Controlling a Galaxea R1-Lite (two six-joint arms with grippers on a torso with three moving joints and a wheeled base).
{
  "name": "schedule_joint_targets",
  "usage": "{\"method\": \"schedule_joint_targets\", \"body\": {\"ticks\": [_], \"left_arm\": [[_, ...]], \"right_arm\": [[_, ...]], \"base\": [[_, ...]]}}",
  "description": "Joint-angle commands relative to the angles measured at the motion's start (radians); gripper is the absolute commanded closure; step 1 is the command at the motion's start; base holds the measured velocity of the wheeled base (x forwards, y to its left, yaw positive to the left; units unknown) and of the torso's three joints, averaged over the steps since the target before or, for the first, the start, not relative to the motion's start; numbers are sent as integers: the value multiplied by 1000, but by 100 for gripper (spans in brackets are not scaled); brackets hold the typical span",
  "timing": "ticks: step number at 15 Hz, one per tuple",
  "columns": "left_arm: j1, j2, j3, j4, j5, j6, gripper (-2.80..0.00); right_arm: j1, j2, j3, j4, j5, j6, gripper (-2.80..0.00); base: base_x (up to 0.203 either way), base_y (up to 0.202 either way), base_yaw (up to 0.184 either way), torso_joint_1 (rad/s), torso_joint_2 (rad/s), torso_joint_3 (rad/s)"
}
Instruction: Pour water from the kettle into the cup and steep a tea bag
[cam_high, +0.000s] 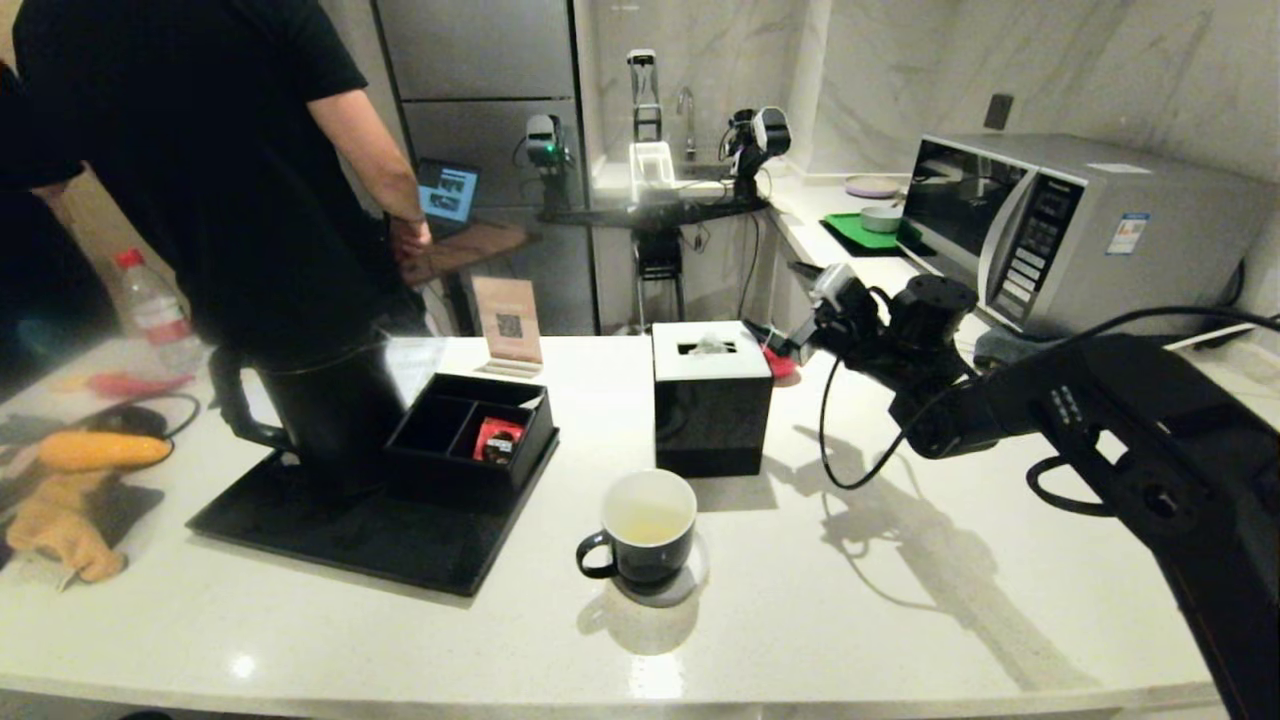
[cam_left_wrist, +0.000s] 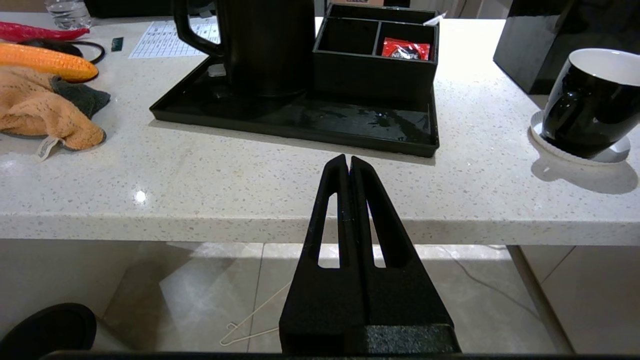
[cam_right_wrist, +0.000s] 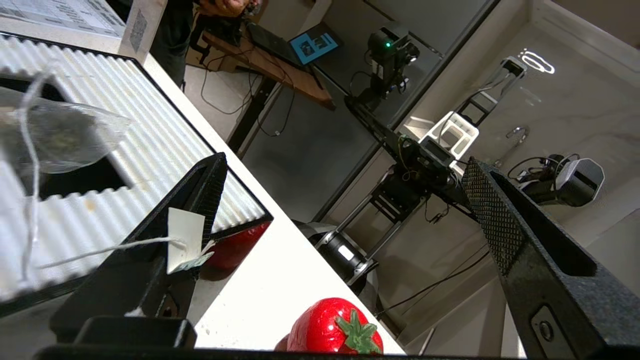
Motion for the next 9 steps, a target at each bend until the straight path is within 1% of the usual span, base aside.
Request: {"method": "schedule_joint_targets", "body": {"ticks": [1, 6, 9], "left_arm": [[0, 0, 0, 0, 1, 0, 0], [0, 0, 0, 0, 0, 0, 0], [0, 0, 0, 0, 1, 0, 0]], "right_arm": [[-6, 3, 33, -12, 5, -4, -280], [-34, 9, 25, -13, -5, -19, -280], [-53, 17, 20, -32, -60, -26, -280]], "base": [[0, 0, 0, 0, 0, 0], [0, 0, 0, 0, 0, 0], [0, 0, 0, 0, 0, 0]]}}
